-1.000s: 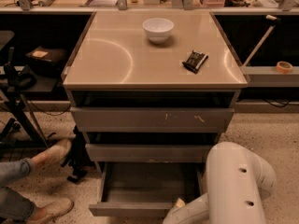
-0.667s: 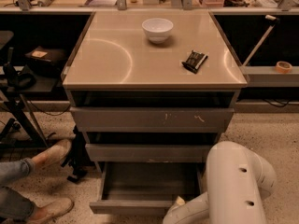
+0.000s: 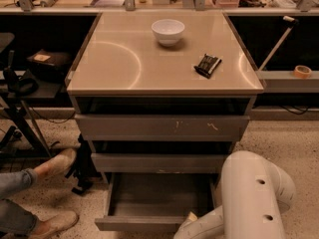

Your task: Open bottom drawer

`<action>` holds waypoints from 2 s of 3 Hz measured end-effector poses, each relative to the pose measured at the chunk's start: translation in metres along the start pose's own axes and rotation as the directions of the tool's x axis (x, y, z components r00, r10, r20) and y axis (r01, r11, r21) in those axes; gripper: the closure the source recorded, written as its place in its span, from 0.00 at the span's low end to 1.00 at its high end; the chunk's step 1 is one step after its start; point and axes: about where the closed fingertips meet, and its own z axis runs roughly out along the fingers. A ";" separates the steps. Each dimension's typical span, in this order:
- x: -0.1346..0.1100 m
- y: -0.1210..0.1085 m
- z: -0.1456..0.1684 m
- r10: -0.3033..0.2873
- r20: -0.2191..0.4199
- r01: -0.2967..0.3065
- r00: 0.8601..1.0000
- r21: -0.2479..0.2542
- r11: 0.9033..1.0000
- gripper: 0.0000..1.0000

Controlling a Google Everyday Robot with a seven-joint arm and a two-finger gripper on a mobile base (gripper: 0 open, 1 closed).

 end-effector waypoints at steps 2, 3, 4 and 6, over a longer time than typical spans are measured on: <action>0.012 0.015 -0.011 0.021 -0.012 -0.020 1.000 0.023 1.000 1.00; 0.012 0.015 -0.011 0.021 -0.012 -0.020 1.000 0.023 1.000 0.81; 0.012 0.015 -0.011 0.021 -0.012 -0.020 1.000 0.023 1.000 0.58; 0.012 0.015 -0.011 0.021 -0.012 -0.020 1.000 0.023 1.000 0.12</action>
Offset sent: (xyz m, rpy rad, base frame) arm -0.7288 0.0512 0.0275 -0.2966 -0.2985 -0.8221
